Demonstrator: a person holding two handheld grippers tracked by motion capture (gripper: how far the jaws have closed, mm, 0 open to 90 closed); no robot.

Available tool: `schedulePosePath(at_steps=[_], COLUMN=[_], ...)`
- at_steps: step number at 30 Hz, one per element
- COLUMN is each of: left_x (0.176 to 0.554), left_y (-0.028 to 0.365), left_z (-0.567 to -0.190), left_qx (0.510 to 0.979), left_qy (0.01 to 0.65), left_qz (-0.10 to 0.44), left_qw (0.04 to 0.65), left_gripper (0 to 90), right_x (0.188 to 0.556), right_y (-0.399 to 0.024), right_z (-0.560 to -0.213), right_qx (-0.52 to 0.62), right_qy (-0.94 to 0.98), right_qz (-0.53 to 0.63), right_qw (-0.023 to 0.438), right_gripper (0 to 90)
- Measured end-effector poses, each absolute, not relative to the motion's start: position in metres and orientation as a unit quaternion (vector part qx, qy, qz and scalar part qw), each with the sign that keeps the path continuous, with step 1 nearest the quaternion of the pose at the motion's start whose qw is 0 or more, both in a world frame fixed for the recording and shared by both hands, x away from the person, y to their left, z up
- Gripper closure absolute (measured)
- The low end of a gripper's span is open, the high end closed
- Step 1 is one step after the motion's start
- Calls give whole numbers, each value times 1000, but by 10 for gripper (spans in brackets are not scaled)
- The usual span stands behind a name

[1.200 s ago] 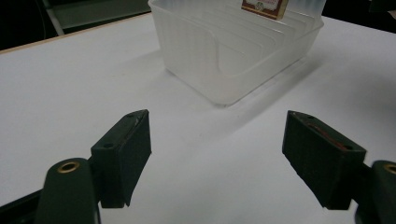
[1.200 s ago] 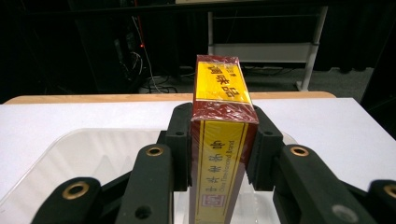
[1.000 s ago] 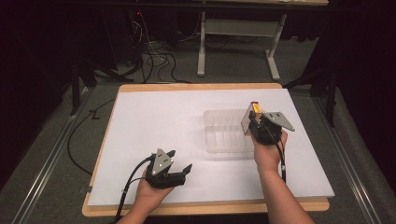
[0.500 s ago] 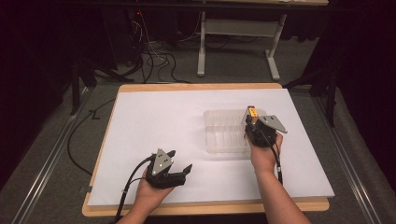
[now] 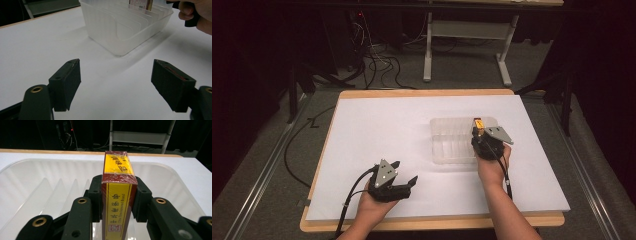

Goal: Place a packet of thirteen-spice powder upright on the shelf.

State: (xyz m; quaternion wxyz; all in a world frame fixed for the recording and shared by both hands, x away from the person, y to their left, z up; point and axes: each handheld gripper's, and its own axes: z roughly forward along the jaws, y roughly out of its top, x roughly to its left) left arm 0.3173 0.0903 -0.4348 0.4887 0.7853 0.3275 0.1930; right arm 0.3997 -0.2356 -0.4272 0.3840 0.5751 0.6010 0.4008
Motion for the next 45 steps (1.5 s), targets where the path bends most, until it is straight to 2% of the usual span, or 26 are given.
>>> schedulePosePath(at_steps=[5, 7, 12, 18, 22, 35, 45], left_x=[317, 317, 316, 317, 319, 321, 318], left_y=[90, 90, 92, 94, 95, 97, 96], left_z=[-435, -434, -434, -433, -434, -437, -441], left_qx=[785, 785, 784, 783, 783, 788, 795], left_qy=[327, 327, 328, 329, 332, 332, 332], left_qz=[193, 192, 193, 192, 192, 184, 178], left_qw=[489, 489, 491, 491, 490, 485, 476], left_gripper=[243, 242, 243, 242, 242, 241, 240], right_x=[398, 398, 397, 393, 386, 347, 286], right_y=[-236, -237, -239, -240, -242, -258, -300], right_z=[-429, -429, -425, -422, -418, -412, -435], right_qx=[573, 573, 567, 552, 538, 489, 501], right_qy=[603, 605, 609, 629, 643, 690, 680], right_qz=[403, 403, 415, 423, 423, 426, 433], right_qw=[382, 379, 369, 347, 345, 321, 314], right_gripper=[665, 629, 492, 231, 162, 103, 108])
